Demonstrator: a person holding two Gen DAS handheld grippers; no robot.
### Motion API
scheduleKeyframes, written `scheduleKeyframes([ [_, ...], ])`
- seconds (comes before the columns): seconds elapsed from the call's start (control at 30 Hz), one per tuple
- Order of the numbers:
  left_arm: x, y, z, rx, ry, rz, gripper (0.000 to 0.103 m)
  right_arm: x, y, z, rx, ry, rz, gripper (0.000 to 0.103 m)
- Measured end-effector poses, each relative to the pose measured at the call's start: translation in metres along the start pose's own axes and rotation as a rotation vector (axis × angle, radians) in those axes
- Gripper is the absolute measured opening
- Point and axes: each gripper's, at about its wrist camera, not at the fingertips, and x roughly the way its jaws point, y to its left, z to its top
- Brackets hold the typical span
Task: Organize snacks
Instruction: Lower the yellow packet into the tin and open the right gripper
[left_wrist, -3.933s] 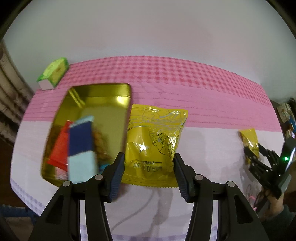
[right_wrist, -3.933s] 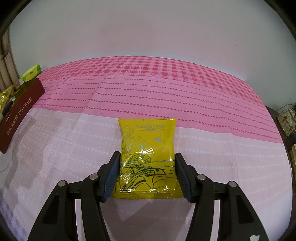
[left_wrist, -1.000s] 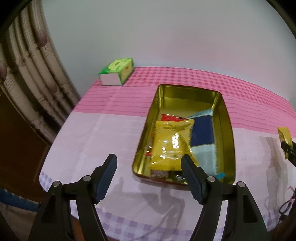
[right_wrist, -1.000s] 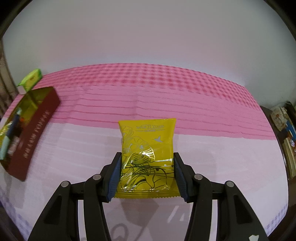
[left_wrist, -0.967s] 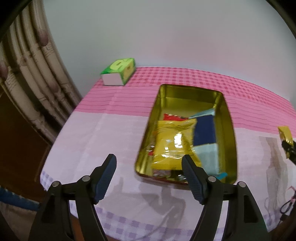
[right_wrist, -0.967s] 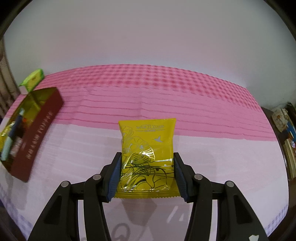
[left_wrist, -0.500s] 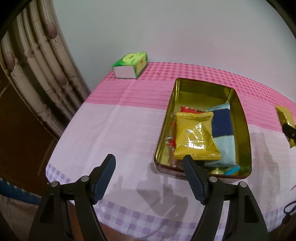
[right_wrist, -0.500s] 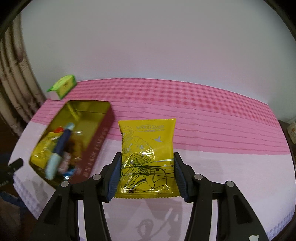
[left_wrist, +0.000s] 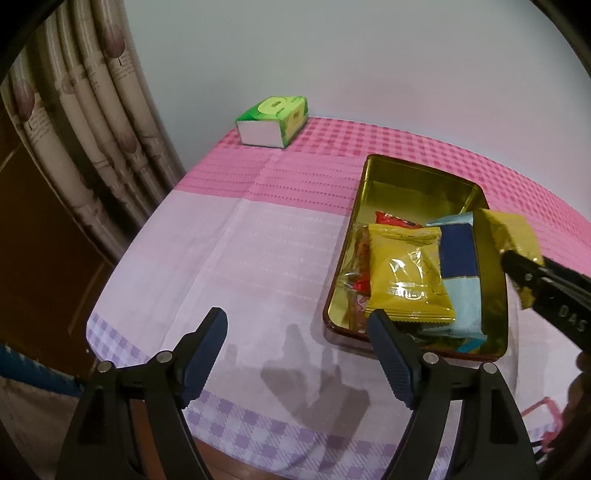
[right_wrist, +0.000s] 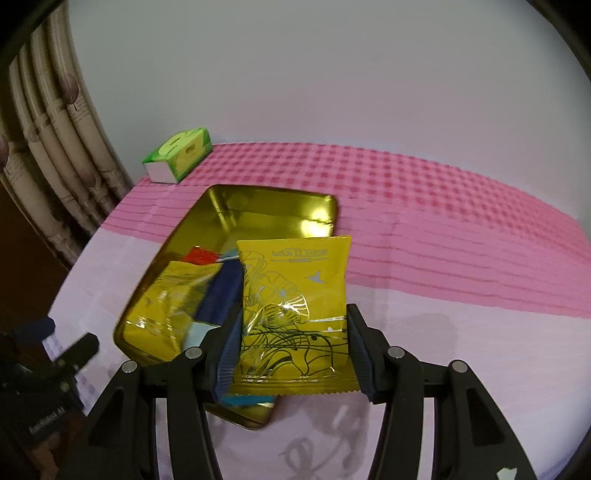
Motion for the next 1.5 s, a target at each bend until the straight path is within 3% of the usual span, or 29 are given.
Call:
scheduleKeyframes([
  [0.6,0.003,0.003,0.001,-0.019,0.010,0.014,0.079,0.028,0.014,-0.003,0.058,0.049,0.032,0.049],
  [0.93,0.004,0.006,0.000,-0.027,0.015,0.009,0.079,0.034,0.028,-0.002,0.002,0.041,0.012,0.050],
  [1.2,0.004,0.006,0.000,-0.028,0.015,0.009,0.079,0.032,0.032,-0.004,-0.026,0.038,0.000,0.054],
  [1.5,0.005,0.005,0.000,-0.026,0.014,0.009,0.079,0.028,0.033,-0.007,-0.049,0.032,-0.017,0.070],
])
